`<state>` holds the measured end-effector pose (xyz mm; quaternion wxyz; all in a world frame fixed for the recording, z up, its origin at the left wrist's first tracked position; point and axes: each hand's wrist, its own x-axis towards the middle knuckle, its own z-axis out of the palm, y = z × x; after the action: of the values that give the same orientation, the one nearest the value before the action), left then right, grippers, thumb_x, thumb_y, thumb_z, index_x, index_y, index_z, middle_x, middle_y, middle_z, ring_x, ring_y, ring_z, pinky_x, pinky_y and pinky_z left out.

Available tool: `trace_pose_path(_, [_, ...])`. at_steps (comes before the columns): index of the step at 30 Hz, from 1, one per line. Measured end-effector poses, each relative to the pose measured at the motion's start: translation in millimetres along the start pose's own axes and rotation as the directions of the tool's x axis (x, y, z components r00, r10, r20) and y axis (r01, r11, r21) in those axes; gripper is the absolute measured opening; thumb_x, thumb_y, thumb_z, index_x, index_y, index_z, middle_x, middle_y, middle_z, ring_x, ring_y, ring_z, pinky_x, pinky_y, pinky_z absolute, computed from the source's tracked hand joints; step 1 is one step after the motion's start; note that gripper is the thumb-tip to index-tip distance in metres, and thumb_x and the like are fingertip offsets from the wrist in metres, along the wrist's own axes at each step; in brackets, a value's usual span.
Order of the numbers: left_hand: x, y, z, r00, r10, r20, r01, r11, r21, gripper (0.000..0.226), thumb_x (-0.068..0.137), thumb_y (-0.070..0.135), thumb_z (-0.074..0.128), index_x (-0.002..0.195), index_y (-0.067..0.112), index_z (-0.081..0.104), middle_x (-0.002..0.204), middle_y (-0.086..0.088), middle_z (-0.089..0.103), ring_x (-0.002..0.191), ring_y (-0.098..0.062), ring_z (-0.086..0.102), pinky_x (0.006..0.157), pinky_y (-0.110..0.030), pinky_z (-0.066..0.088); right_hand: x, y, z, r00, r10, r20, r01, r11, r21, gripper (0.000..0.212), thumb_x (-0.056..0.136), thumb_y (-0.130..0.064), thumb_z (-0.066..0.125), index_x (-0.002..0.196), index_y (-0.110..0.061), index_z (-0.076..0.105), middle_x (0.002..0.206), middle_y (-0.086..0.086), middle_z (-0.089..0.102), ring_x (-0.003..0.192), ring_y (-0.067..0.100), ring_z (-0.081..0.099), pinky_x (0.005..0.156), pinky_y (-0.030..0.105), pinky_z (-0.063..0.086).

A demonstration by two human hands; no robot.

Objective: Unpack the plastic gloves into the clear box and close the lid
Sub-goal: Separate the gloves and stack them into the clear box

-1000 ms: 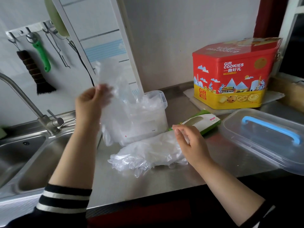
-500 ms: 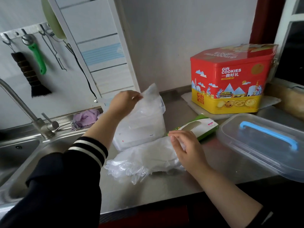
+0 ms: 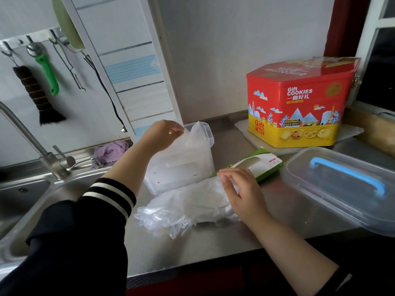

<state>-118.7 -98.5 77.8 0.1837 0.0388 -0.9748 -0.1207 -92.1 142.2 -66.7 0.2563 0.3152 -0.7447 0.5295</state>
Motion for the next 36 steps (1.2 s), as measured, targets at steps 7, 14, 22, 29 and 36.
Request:
trace_pose_path(7, [-42, 37, -6, 0.855, 0.254, -0.452, -0.25, 0.966, 0.071, 0.023, 0.096, 0.016, 0.05, 0.104, 0.012, 0.071, 0.098, -0.005, 0.07, 0.089, -0.028, 0.064, 0.07, -0.031, 0.047, -2, 3, 5, 0.999, 0.011, 0.049, -0.005, 0.995, -0.104, 0.033, 0.083, -0.04, 0.055, 0.1, -0.015, 0.071, 0.104, -0.001, 0.068, 0.098, 0.023, 0.06, 0.088, 0.043, 0.049])
trace_pose_path(14, [-122, 54, 55, 0.959, 0.172, -0.223, -0.219, 0.954, -0.205, 0.026, 0.093, 0.023, 0.053, 0.115, 0.022, 0.066, 0.098, 0.005, 0.07, 0.084, -0.017, 0.066, 0.074, -0.035, 0.054, -7, 5, 7, 0.99, 0.051, 0.13, -0.025, 0.98, -0.198, 0.034, 0.073, -0.037, 0.052, 0.092, -0.019, 0.073, 0.108, 0.001, 0.065, 0.097, 0.028, 0.058, 0.089, 0.042, 0.048])
trace_pose_path(22, [-150, 43, 93, 0.997, 0.016, -0.081, -0.039, 0.959, -0.282, 0.031, 0.087, 0.03, 0.068, 0.117, 0.022, 0.067, 0.114, 0.008, 0.066, 0.102, -0.01, 0.059, 0.082, -0.015, 0.041, -6, 10, 10, 0.994, 0.046, 0.102, -0.021, 0.972, -0.236, 0.008, 0.073, -0.022, 0.067, 0.07, -0.017, 0.071, 0.097, 0.004, 0.067, 0.088, 0.032, 0.059, 0.08, 0.041, 0.05])
trace_pose_path(29, [-146, 52, 89, 0.933, 0.194, -0.304, -0.252, 0.954, -0.162, 0.024, 0.083, 0.032, 0.056, 0.086, 0.017, 0.076, 0.092, 0.007, 0.072, 0.083, -0.016, 0.061, 0.075, -0.027, 0.047, 0, 4, 5, 0.995, -0.088, -0.041, 0.08, 0.983, -0.165, 0.017, 0.087, -0.024, 0.058, 0.083, -0.013, 0.07, 0.1, 0.004, 0.063, 0.093, 0.021, 0.053, 0.082, 0.04, 0.045])
trace_pose_path(36, [-134, 63, 49, 0.958, -0.269, -0.098, 0.132, 0.718, -0.683, 0.019, 0.087, 0.016, 0.07, 0.076, 0.031, 0.072, 0.077, 0.02, 0.071, 0.08, 0.001, 0.065, 0.081, -0.016, 0.048, 1, -4, -4, 0.997, -0.033, -0.069, 0.032, 0.999, -0.017, 0.035, 0.096, -0.028, 0.047, 0.122, -0.006, 0.056, 0.121, 0.006, 0.058, 0.113, 0.017, 0.053, 0.099, 0.026, 0.041])
